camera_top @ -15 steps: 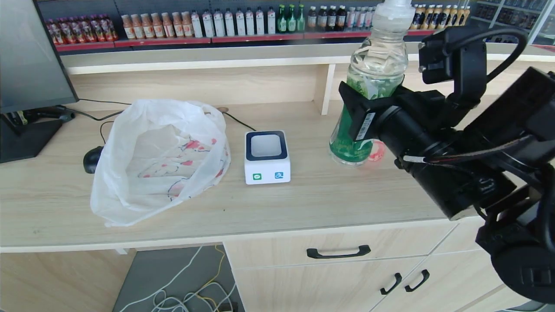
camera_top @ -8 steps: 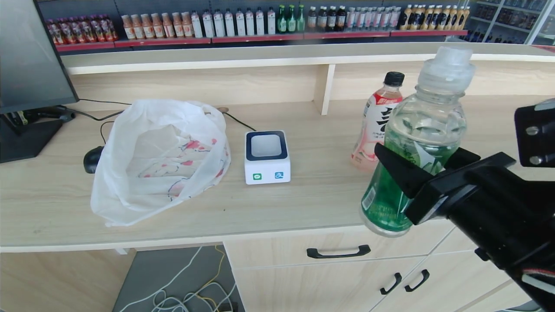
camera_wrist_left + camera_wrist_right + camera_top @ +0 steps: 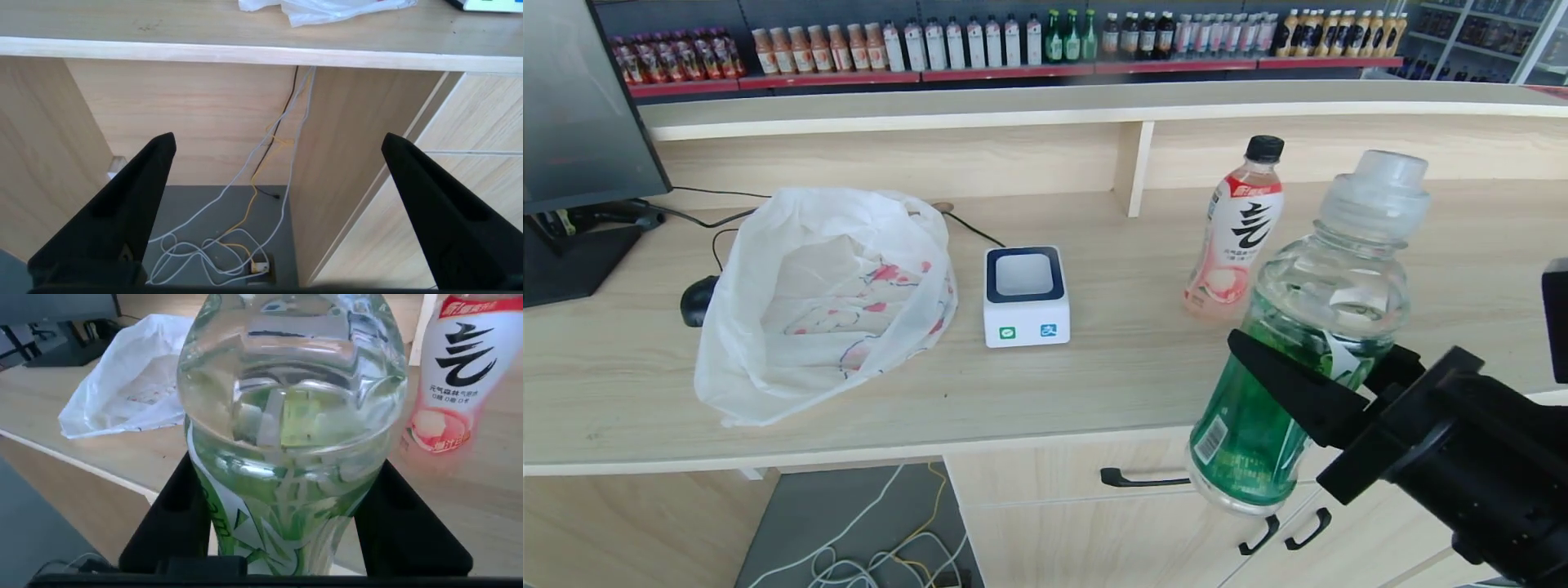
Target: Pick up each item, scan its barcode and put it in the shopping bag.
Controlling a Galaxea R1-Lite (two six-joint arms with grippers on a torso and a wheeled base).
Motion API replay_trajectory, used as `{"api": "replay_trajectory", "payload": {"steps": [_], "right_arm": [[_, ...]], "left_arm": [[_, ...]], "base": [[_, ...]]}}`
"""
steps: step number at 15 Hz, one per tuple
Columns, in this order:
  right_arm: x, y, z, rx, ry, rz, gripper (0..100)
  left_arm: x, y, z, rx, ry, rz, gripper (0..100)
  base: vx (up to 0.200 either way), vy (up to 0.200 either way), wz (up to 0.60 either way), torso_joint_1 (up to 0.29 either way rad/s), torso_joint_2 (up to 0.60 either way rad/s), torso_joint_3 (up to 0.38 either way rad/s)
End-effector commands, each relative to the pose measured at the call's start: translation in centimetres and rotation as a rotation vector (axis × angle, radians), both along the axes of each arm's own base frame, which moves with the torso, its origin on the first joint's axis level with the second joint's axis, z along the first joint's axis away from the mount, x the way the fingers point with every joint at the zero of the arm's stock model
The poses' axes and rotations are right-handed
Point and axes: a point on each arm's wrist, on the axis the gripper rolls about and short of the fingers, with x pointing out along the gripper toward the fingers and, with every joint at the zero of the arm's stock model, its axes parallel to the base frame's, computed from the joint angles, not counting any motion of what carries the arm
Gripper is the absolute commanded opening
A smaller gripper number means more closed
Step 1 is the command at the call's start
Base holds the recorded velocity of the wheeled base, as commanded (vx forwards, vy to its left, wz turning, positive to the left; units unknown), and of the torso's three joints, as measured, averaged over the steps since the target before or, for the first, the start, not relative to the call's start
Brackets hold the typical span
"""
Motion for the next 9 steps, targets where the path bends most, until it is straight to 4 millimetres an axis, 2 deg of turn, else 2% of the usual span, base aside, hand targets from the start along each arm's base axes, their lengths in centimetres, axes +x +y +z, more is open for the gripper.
{"api": "replay_trajectory", "payload": {"steps": [1, 5, 7, 9], "right_arm": [[0.7, 0.4, -0.8, -0.009, 0.037, 0.027, 0], [2.7, 1.3, -0.4, 0.029, 0.053, 0.213, 0], [3.6, 1.6, 1.0, 0.069, 0.027, 0.339, 0], [4.3, 1.5, 2.1, 0.11, 0.014, 0.392, 0]], "left_arm": [[0.0, 0.0, 0.0, 0.0, 0.001, 0.0, 100], [0.0, 0.0, 0.0, 0.0, -0.001, 0.0, 100], [0.0, 0.0, 0.0, 0.0, -0.001, 0.0, 100], [0.0, 0.0, 0.0, 0.0, -0.001, 0.0, 100]], "base": [[0.0, 0.0, 0.0, 0.0, 0.0, 0.0], [0.0, 0.0, 0.0, 0.0, 0.0, 0.0], [0.0, 0.0, 0.0, 0.0, 0.0, 0.0], [0.0, 0.0, 0.0, 0.0, 0.0, 0.0]]}}
